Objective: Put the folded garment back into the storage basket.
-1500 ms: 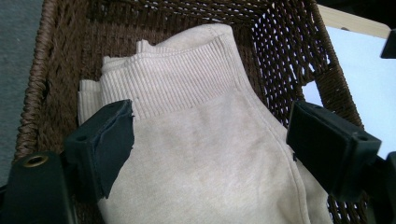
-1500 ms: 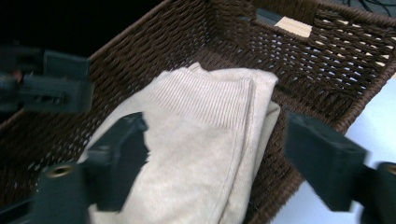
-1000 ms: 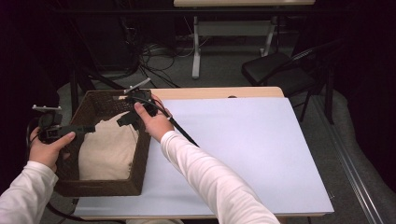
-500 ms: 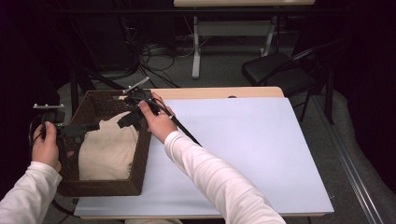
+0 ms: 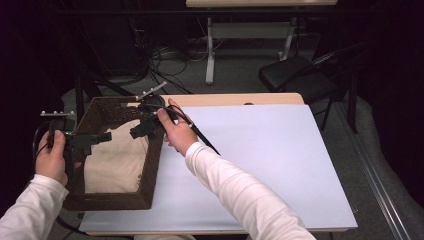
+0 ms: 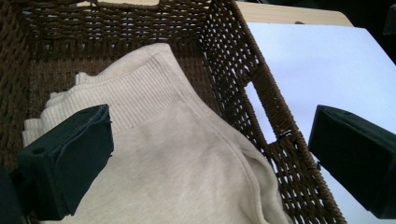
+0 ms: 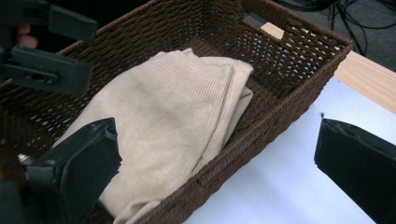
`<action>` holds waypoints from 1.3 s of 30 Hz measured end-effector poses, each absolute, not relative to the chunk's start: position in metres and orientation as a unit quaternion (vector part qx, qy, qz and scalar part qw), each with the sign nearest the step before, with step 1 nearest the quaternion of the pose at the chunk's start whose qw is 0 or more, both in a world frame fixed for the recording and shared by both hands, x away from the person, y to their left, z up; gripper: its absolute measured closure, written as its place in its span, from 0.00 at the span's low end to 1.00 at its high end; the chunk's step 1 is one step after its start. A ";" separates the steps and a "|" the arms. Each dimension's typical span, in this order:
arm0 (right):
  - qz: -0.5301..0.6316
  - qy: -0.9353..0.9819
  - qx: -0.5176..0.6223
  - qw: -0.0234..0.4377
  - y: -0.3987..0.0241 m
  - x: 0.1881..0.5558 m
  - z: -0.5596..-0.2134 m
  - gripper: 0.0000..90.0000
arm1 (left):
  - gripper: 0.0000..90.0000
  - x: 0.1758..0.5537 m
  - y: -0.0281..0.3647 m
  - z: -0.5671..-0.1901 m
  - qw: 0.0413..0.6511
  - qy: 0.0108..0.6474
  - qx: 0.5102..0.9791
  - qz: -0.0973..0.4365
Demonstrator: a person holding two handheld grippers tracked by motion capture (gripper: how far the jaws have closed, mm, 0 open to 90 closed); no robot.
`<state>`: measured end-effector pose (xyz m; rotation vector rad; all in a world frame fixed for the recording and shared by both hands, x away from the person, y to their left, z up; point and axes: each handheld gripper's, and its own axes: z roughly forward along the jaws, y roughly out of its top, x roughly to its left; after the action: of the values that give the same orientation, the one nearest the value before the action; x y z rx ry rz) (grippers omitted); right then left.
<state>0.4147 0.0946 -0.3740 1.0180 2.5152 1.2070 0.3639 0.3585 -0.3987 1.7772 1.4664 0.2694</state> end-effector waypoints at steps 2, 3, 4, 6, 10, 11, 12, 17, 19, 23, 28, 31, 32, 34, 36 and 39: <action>0.406 0.844 0.340 0.082 0.090 0.413 -0.373 0.00 | 0.00 0.363 0.356 -0.397 0.399 0.575 0.706 0.106; 0.406 0.843 0.345 0.080 0.087 0.413 -0.372 0.00 | 0.00 0.362 0.354 -0.397 0.400 0.574 0.707 0.105; 0.406 0.842 0.346 0.077 0.085 0.413 -0.372 0.00 | 0.00 0.362 0.353 -0.396 0.399 0.572 0.709 0.103; 0.406 0.842 0.347 0.077 0.079 0.412 -0.370 0.00 | 0.00 0.361 0.350 -0.395 0.401 0.567 0.712 0.101; 0.407 0.843 0.343 0.079 0.067 0.408 -0.368 0.00 | 0.00 0.358 0.344 -0.393 0.401 0.558 0.719 0.102; 0.408 0.842 0.344 0.080 0.064 0.408 -0.367 0.00 | 0.00 0.357 0.342 -0.393 0.401 0.558 0.719 0.103; 0.406 0.842 0.346 0.082 0.061 0.406 -0.366 0.00 | 0.00 0.356 0.340 -0.392 0.401 0.556 0.721 0.104; 0.404 0.842 0.344 0.096 0.041 0.401 -0.362 0.01 | 0.00 0.352 0.330 -0.389 0.404 0.549 0.725 0.103; 0.406 0.840 0.347 0.097 0.032 0.400 -0.361 0.01 | 0.00 0.350 0.326 -0.388 0.406 0.544 0.728 0.102; 0.410 0.834 0.358 0.095 0.010 0.397 -0.361 0.01 | 0.00 0.346 0.311 -0.387 0.407 0.531 0.736 0.099; 0.414 0.826 0.367 0.106 -0.024 0.390 -0.361 0.00 | 0.00 0.343 0.293 -0.387 0.415 0.518 0.742 0.094; 0.414 0.821 0.375 0.116 -0.047 0.384 -0.362 0.00 | 0.00 0.341 0.282 -0.387 0.422 0.509 0.744 0.095; 0.416 0.818 0.379 0.118 -0.054 0.381 -0.363 0.00 | 0.00 0.339 0.277 -0.387 0.426 0.505 0.745 0.092; 0.420 0.813 0.386 0.121 -0.069 0.377 -0.364 0.00 | 0.00 0.338 0.270 -0.388 0.430 0.499 0.747 0.089; 0.419 0.809 0.392 0.130 -0.085 0.371 -0.366 0.00 | 0.00 0.336 0.261 -0.389 0.431 0.491 0.752 0.086; 0.419 0.804 0.399 0.133 -0.103 0.364 -0.370 0.00 | 0.00 0.333 0.247 -0.391 0.437 0.480 0.756 0.084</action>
<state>0.3641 -0.1026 -0.3703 1.1587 2.3329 1.2162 0.3334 0.2470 -0.3915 1.8802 1.1937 0.2092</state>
